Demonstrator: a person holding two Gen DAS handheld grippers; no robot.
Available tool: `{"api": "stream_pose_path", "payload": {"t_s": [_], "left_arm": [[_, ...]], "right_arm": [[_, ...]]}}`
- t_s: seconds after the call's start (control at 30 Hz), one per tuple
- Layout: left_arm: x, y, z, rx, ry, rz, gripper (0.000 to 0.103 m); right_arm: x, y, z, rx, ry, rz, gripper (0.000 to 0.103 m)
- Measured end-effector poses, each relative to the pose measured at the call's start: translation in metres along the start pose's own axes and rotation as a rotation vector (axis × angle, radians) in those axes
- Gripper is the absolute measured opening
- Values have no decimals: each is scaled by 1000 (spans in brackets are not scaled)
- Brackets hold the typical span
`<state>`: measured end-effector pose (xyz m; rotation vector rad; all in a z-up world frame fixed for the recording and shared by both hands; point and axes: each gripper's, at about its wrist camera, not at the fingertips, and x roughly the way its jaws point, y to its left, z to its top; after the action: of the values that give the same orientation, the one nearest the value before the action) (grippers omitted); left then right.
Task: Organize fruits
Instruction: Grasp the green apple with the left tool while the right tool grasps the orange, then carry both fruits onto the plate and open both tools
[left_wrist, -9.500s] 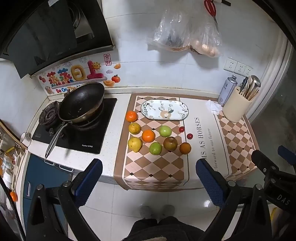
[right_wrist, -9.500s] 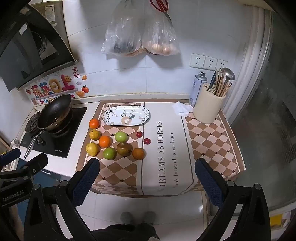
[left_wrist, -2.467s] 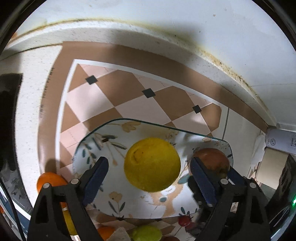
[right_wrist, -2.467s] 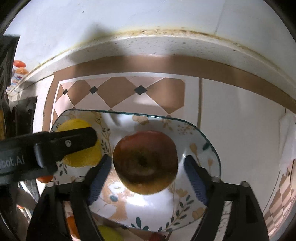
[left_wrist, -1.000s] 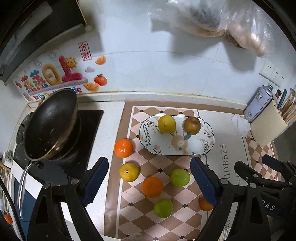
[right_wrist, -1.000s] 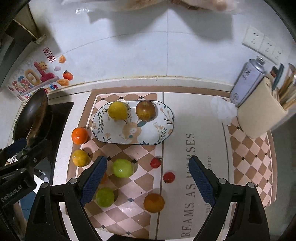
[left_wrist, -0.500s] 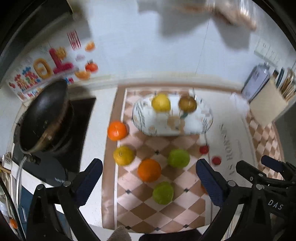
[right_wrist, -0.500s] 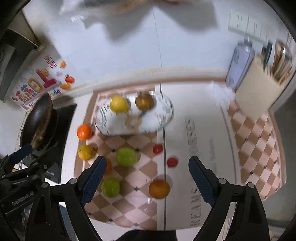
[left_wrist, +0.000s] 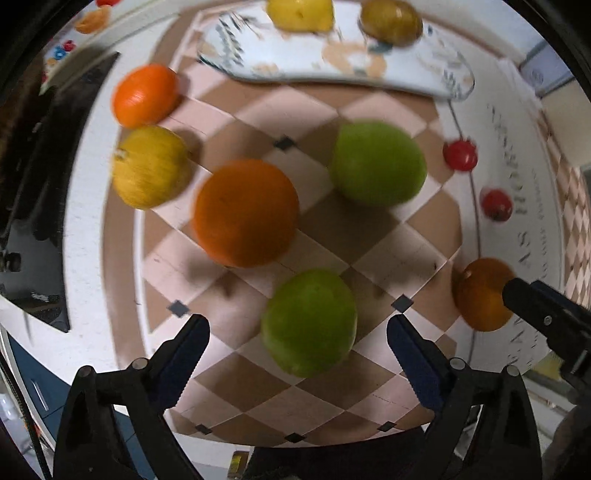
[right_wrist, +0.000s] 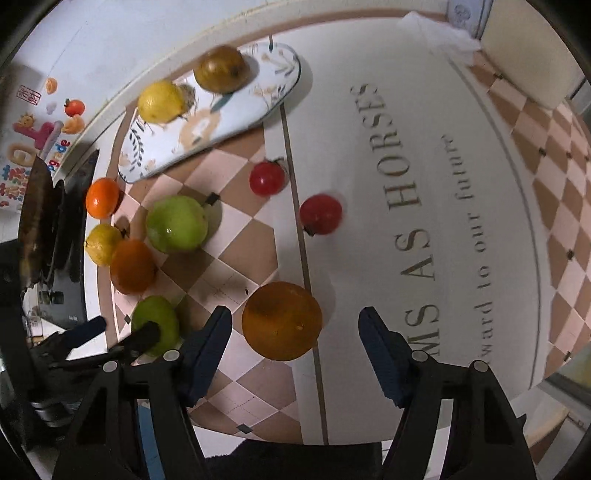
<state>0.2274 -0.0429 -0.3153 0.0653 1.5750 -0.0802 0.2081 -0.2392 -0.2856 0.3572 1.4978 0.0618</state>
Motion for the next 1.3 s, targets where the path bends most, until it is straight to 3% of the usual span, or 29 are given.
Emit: {"api": "stream_pose_path", "payload": {"t_s": [0.17,0.3,0.47,0.57,0.8,0.9,1.1,1.3], "left_arm": [[15,-8,-2,7,33,-27,62],[15,-7,-3,4,13,-9,53],[14,-9,-6,4,-6,-13,53],[13,-11,-8,6,-19,-8,52],[6,-8,-8,3,-27,-17,52],[-4,-2,-6,-5,-27,-49,52],[-66,-3,13,-17,-106,-165,52],[-129,15,74,-37,-216,-226,52]], "right_arm": [[24,5,3,-16,61,17,74],[41,8,3,-26,100,2,74],[47,13,1,-50,81,-7,59],[47,22,-2,-96,77,-38,59],[51,25,-9,-115,91,-15,60],[45,33,-13,-176,51,-65,59],[7,37,1,-174,-34,-27,58],[-34,41,53,-138,-118,63,58]]}}
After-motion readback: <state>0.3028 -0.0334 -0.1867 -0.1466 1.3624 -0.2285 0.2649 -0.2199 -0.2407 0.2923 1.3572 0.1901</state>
